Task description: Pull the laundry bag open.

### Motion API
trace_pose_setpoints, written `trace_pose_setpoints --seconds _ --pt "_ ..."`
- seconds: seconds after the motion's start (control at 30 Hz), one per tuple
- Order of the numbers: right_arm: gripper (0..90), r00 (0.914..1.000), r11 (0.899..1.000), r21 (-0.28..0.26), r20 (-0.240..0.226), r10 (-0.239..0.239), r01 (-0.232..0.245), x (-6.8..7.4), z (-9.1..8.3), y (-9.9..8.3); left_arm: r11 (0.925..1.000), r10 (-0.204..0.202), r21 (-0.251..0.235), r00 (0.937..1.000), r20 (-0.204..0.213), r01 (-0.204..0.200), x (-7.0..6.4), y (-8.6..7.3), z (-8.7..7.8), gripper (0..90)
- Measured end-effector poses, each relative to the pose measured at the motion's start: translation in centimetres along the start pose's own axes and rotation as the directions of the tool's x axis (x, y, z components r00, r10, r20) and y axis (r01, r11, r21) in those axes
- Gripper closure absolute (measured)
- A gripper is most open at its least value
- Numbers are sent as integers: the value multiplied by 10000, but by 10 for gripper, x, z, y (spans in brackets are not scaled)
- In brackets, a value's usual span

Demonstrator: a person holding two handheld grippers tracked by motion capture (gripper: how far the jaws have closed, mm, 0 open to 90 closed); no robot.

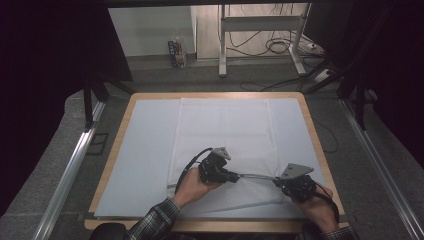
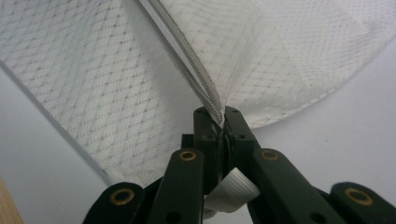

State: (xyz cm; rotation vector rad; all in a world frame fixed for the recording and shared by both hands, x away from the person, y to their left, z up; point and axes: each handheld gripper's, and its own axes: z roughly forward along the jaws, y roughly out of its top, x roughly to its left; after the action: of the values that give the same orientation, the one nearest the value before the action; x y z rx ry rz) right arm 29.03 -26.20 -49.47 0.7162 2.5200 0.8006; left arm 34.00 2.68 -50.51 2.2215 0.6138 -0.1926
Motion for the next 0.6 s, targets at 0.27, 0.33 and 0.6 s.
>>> trace_pose_setpoints --seconds 0.27,0.33,0.6 --pt "849 10000 10000 -29 -43 14 -14 0 0 0 9997 -183 -155 9998 -1 183 2 -7 -9 874" --pt "849 10000 10000 -10 12 -20 20 1 0 0 9996 -211 -182 9998 -33 211 2 -9 -11 874" --pt "849 10000 10000 3 -1 -33 33 1 0 0 9985 -493 -233 9987 -95 491 6 -19 -20 874"
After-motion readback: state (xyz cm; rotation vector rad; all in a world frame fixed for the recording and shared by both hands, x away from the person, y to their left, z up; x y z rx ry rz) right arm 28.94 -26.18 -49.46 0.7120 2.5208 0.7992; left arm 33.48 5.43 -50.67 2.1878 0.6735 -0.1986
